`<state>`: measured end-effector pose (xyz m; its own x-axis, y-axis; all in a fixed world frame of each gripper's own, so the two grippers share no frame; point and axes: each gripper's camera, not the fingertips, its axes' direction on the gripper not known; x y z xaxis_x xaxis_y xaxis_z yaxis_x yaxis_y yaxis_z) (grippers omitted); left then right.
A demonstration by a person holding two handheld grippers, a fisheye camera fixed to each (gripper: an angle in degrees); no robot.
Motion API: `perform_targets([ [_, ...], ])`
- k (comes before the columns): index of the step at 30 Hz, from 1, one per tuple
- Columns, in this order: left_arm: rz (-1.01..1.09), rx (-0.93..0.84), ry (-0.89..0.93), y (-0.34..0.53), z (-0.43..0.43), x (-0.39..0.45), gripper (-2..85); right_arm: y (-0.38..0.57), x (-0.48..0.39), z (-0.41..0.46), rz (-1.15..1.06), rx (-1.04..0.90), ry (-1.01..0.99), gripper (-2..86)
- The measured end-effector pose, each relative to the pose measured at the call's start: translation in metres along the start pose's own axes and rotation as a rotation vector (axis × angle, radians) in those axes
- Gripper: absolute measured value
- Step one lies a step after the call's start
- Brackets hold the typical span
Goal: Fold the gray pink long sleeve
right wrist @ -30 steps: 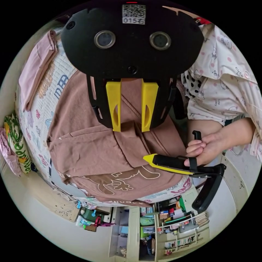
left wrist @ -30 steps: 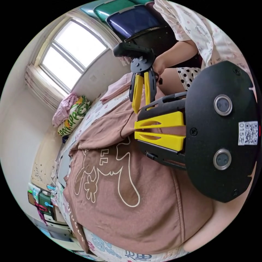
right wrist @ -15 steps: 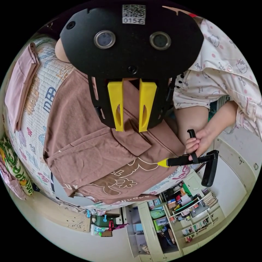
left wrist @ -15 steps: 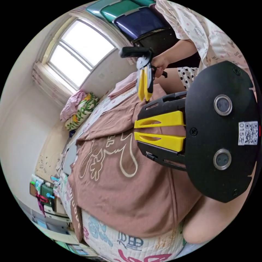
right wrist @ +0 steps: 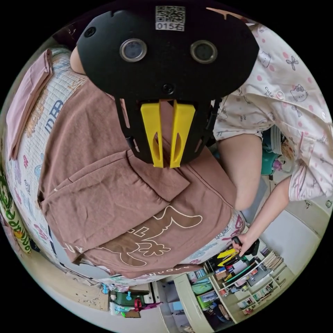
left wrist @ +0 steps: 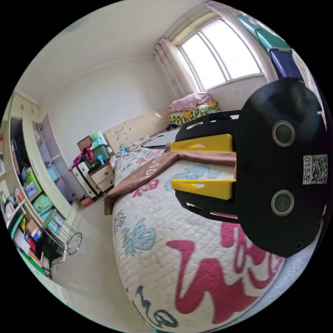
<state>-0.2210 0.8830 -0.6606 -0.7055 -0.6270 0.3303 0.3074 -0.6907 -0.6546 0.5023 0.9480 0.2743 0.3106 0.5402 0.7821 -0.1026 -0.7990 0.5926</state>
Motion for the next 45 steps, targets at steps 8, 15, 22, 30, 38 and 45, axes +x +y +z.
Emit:
perform_targets([
  [8, -0.146, 0.008, -0.071, -0.099, 0.093, -0.045, 12.9, -0.060, -0.016, 0.022, -0.103, -0.255, 0.101, 0.7],
  [15, -0.237, 0.176, -0.095, -0.136, 0.133, -0.043, 17.0, -0.084, -0.009, 0.032, -0.072, -0.322, 0.074, 0.3],
  [22, -0.161, 0.131, -0.100, -0.162, 0.184, -0.013, 4.0, -0.091, -0.005, 0.039, -0.036, -0.325, 0.054, 0.1],
  [30, 0.992, -0.002, 0.136, -0.008, 0.197, 0.302, 0.3, -0.078, 0.000, 0.042, 0.052, -0.245, 0.034, -0.2],
  [38, 1.489, -0.616, 0.059, 0.227, 0.253, 0.412, 1.6, -0.039, -0.027, 0.044, 0.053, -0.066, 0.149, 0.4],
  [45, 1.303, -0.793, 0.071, 0.225, 0.280, 0.407, 4.7, -0.016, -0.027, 0.042, 0.096, 0.020, 0.145, 0.6],
])
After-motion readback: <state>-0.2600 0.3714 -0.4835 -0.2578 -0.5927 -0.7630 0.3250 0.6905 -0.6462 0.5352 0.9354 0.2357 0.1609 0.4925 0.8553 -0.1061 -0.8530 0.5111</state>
